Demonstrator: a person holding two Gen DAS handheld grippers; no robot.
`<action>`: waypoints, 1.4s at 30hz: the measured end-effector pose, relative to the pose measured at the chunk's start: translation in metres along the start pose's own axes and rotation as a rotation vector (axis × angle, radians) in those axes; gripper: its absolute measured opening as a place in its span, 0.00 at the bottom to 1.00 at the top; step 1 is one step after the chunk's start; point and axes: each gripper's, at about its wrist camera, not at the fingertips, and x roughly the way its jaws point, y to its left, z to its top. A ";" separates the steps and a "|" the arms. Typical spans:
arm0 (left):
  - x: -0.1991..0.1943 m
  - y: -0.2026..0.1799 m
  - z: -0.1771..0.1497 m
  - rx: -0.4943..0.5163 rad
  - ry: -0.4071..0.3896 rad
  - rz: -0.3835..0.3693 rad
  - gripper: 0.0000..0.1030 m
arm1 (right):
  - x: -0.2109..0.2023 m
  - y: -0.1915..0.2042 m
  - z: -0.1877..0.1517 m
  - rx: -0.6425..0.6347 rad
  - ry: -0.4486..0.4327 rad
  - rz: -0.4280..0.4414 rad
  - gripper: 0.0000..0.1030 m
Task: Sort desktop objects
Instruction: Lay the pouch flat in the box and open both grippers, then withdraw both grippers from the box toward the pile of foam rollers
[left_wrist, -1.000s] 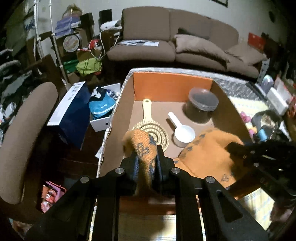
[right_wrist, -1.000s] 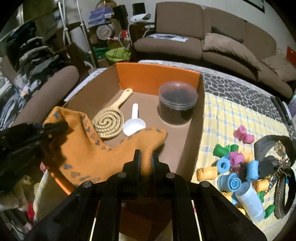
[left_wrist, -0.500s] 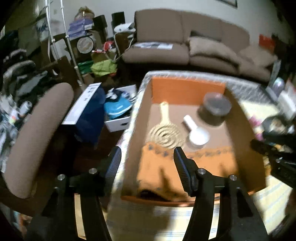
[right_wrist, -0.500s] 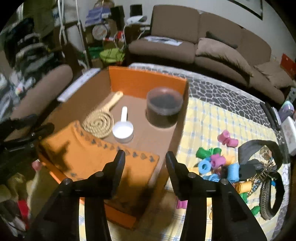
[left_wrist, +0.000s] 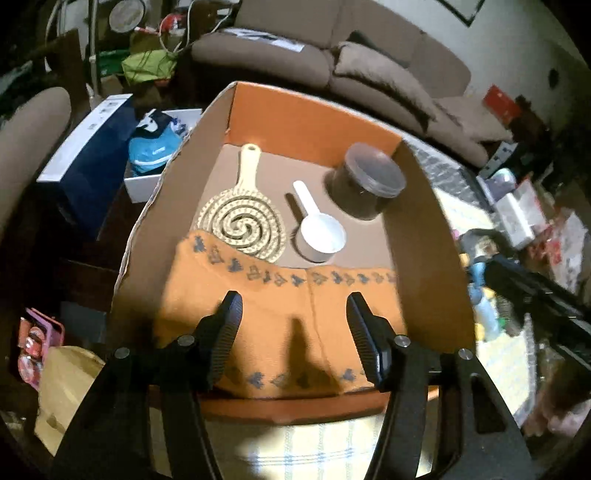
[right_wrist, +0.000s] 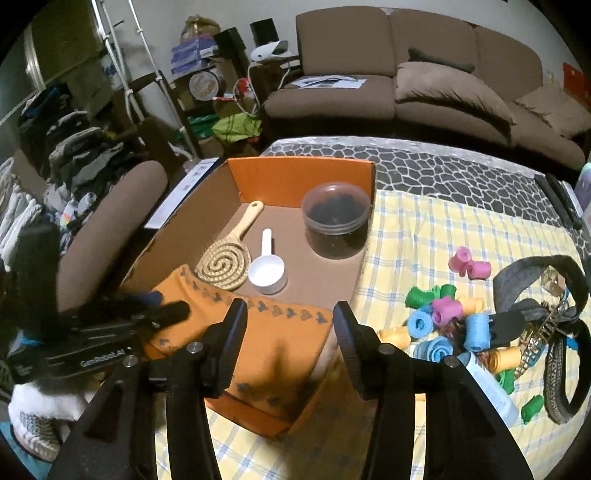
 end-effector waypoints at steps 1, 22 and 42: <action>0.002 -0.001 0.000 0.004 0.008 0.014 0.54 | -0.001 -0.001 0.000 0.004 0.000 0.000 0.49; -0.045 -0.086 -0.011 0.167 -0.219 0.073 1.00 | -0.032 -0.071 -0.009 0.081 -0.014 -0.094 0.90; -0.020 -0.224 -0.056 0.397 -0.196 -0.022 1.00 | -0.069 -0.171 -0.042 0.168 0.015 -0.235 0.95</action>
